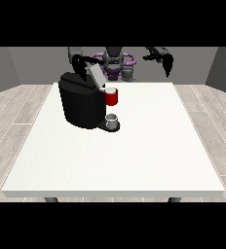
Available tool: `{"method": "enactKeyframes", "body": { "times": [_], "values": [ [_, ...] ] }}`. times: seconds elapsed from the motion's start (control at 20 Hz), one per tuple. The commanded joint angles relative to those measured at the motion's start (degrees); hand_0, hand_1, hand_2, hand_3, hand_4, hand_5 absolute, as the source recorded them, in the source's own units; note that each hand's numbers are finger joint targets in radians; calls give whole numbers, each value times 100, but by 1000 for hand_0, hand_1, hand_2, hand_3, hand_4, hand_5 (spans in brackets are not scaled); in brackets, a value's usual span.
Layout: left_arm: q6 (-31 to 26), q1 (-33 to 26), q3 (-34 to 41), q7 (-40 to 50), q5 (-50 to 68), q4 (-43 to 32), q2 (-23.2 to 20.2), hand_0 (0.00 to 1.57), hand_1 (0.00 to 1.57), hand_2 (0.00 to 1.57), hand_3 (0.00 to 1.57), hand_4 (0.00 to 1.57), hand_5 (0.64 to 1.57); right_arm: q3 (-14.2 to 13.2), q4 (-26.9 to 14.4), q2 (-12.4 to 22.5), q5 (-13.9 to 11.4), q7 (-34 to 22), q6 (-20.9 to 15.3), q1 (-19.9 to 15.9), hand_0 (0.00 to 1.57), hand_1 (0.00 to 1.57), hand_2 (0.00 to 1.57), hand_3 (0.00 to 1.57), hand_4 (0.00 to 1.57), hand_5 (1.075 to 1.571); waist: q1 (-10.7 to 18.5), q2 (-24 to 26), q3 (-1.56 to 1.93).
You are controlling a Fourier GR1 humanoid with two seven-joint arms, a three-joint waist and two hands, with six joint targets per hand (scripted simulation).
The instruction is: Insert the coffee pod into the coffee machine and close the lid
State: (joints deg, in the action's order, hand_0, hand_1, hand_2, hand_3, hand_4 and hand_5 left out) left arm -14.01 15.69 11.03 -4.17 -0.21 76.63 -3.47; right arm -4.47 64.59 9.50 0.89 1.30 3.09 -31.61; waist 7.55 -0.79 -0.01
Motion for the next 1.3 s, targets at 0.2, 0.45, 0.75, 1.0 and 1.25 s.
{"method": "enactKeyframes", "body": {
  "times": [0.2, 0.45, 0.75, 1.0, 1.25],
  "values": [
    [170, -56, 34, 43, 222, 270, -133, 0, 0, 0, 0, 0, 1571, -99, -453, 8, -8, 352, 203, -342, 0, 0, 0, 0, 0, 1571, -36, -214, 2],
    [275, 4, 35, 212, 161, 141, -249, 0, 0, 0, 0, 0, 1571, 224, -343, -295, -238, 64, 30, -484, 0, 0, 0, 0, 0, 1571, -177, -113, 1],
    [511, 211, -312, 271, -11, 446, -21, 0, 0, 0, 0, 0, 1571, -136, -806, 80, -239, 254, 45, -1209, 0, 0, 0, 0, 0, 1571, 96, -540, 2],
    [163, -57, 3, -381, 159, -45, -425, 0, 0, 0, 0, 0, 1571, 233, -626, -387, -448, 222, -95, -1027, 0, 0, 0, 0, 154, 1571, -77, -437, 0],
    [245, -147, -55, -479, 89, -106, -402, 0, 0, 0, 0, 141, 1571, 304, -633, -258, -629, -92, -30, -1500, 0, 0, 0, 0, 215, 1571, 0, -417, -1]
  ]
}}
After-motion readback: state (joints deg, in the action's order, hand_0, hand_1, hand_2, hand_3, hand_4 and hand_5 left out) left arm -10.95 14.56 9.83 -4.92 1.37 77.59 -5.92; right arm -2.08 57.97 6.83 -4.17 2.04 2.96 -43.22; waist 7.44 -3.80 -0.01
